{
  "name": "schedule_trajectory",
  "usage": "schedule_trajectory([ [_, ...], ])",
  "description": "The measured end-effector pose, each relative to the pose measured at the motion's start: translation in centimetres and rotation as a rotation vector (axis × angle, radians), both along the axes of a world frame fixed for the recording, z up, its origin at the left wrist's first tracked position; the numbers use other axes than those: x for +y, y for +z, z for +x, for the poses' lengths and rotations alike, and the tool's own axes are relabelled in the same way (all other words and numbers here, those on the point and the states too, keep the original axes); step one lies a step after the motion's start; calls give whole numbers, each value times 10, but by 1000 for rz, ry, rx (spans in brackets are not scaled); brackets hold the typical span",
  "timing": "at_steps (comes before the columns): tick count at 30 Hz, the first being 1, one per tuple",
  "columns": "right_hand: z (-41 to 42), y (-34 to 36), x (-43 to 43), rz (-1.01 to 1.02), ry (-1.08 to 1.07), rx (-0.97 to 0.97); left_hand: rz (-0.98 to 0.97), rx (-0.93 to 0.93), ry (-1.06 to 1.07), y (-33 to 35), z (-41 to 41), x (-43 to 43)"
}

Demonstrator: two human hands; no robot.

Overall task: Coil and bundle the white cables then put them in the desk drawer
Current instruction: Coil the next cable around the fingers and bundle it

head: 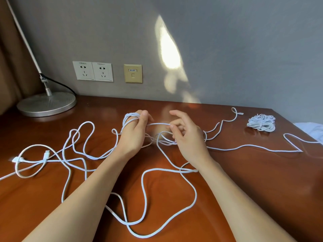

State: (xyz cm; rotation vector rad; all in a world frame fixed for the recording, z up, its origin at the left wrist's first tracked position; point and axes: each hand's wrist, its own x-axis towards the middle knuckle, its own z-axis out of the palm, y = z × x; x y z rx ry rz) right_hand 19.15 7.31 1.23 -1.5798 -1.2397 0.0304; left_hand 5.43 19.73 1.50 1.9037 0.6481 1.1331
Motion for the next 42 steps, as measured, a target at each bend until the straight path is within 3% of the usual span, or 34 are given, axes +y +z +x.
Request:
schedule_trajectory([
  [4,4,-4,-2,-114,58,33,-287,-80,-85,6,0,0],
  [9,1,-3,-1,-205,75,-20,-564,-342,-245,12,-1,1],
  [16,2,-3,-2,-285,61,-138,-184,-102,64,8,1,-5],
  [21,1,1,-2,-63,52,-39,-36,-10,186,3,0,3],
  [24,0,0,-2,-28,4,-63,39,22,186,-3,0,2],
  [30,1,-2,-2,-22,-90,-152,86,-18,138,-7,2,2],
  [42,-5,3,-1,148,-80,-41,112,39,77,-14,3,4],
])
